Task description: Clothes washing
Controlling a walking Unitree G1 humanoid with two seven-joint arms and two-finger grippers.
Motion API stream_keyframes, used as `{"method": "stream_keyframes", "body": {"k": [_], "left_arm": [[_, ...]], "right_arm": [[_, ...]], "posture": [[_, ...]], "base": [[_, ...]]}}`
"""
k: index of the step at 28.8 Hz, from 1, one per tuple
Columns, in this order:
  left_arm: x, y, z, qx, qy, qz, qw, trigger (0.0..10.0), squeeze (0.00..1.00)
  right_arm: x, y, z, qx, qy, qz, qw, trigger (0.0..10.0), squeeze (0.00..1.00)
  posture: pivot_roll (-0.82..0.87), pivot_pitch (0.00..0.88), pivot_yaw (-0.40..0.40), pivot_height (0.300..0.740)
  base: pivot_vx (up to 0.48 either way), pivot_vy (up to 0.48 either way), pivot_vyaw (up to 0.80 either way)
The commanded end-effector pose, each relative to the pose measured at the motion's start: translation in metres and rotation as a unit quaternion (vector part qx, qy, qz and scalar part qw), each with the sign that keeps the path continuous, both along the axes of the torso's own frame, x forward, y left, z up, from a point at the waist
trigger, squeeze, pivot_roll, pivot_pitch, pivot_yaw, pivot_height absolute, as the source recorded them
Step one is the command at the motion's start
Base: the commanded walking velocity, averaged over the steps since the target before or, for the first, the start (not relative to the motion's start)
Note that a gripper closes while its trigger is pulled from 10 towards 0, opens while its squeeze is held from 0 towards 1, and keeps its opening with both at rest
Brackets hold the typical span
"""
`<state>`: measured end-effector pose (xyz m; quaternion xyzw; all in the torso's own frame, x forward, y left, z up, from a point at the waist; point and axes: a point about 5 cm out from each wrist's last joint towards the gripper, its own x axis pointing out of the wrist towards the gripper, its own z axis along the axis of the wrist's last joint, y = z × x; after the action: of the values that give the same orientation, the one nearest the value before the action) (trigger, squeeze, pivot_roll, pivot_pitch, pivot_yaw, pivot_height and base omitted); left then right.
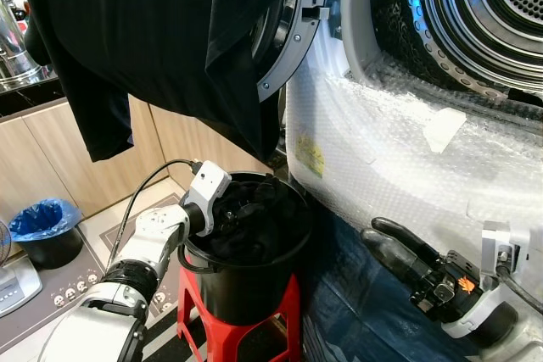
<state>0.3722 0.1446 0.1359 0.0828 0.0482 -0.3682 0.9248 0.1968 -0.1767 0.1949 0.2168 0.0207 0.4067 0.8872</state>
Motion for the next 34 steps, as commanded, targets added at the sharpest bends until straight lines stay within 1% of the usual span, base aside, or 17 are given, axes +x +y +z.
{"method": "stream_keyframes", "body": {"k": [1,4,12,21,34], "left_arm": [[0.002,0.0,0.005,0.0,-0.006,-0.005,1.0,0.0,0.0],[0.002,0.001,0.003,0.006,-0.007,0.001,1.0,0.0,0.0],[-0.004,-0.007,-0.007,0.018,0.001,-0.029,0.999,0.0,0.0],[-0.008,-0.01,-0.013,0.019,0.011,-0.045,0.999,0.0,0.0],[-0.007,-0.007,-0.01,0.017,0.005,-0.046,0.999,0.0,0.0]], "right_arm": [[-0.003,0.001,0.006,-0.006,-0.008,0.004,1.0,10.0,0.0],[-0.003,0.0,0.007,-0.007,-0.008,0.003,1.0,10.0,0.0],[-0.003,-0.002,0.009,-0.009,-0.006,0.001,1.0,10.0,0.0],[-0.002,-0.004,0.01,-0.01,-0.005,0.0,1.0,10.0,0.0],[0.0,-0.005,0.009,-0.009,-0.003,-0.002,1.0,10.0,0.0]], "posture": [[-0.2,0.139,0.005,0.74],[-0.21,0.145,0.0,0.74],[-0.21,0.156,-0.007,0.74],[-0.21,0.16,-0.007,0.74],[-0.2,0.16,-0.008,0.74]], "base": [[0.0,0.0,0.0],[0.0,0.0,0.0],[0.0,0.0,0.0],[0.0,0.0,0.0],[0.0,0.0,0.0]]}}
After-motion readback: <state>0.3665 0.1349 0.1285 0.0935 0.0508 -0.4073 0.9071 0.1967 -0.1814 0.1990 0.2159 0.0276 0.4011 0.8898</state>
